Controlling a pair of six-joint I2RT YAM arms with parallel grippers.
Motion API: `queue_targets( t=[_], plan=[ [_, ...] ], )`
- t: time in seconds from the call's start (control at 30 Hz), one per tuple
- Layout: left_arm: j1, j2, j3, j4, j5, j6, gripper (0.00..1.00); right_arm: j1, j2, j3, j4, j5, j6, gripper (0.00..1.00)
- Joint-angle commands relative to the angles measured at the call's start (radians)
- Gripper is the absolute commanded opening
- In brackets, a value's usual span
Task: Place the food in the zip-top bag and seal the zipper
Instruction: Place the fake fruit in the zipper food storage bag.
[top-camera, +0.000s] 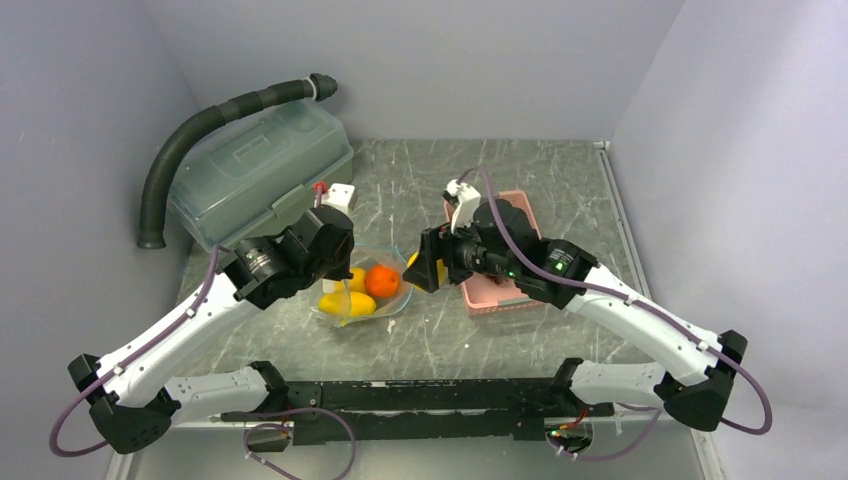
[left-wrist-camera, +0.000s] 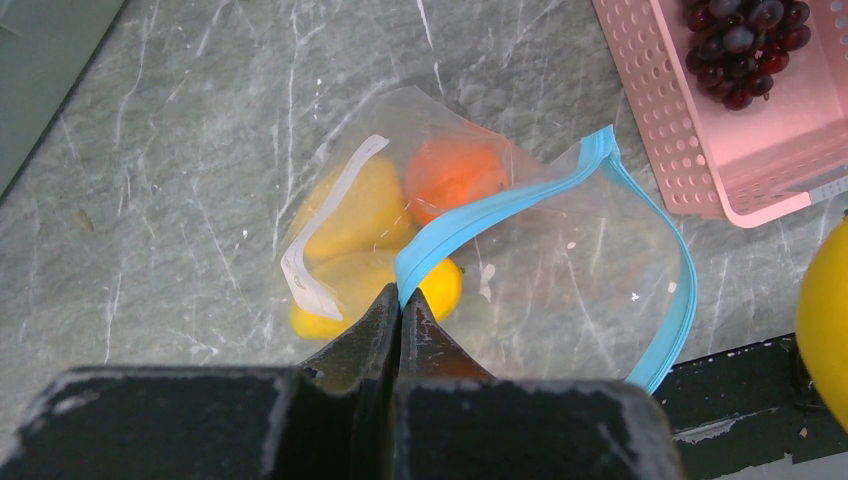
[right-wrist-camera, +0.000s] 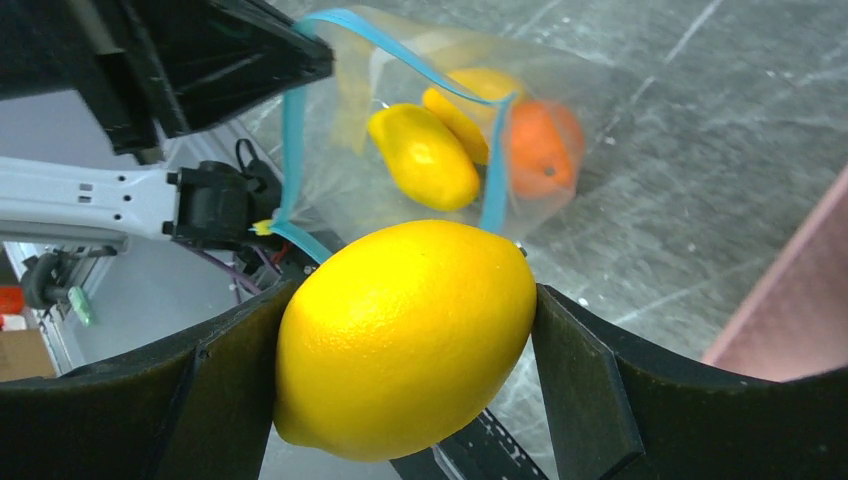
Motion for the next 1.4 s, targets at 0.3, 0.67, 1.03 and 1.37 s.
queue_targets(
  t=[0.3,0.67,1.03,1.37],
  plan=[
    [0.002,-0.011,0.011,0.042,0.013,0.005,0.04,0.135,0.173,0.151,0.125,0.025,-0.039,0.51],
    [0.003,-0.016,0.010,0.040,0.024,0.002,0.05,0.156,0.333,0.194,0.129,0.107,-0.041,0.51],
    [0.003,-0.014,0.016,0.039,0.031,0.004,0.05,0.156,0.491,0.273,0.085,0.228,-0.003,0.59],
    [0.003,-0.017,0.019,0.031,0.029,0.008,0.07,0.154,0.567,0.326,0.090,0.256,0.027,0.87]
  ],
)
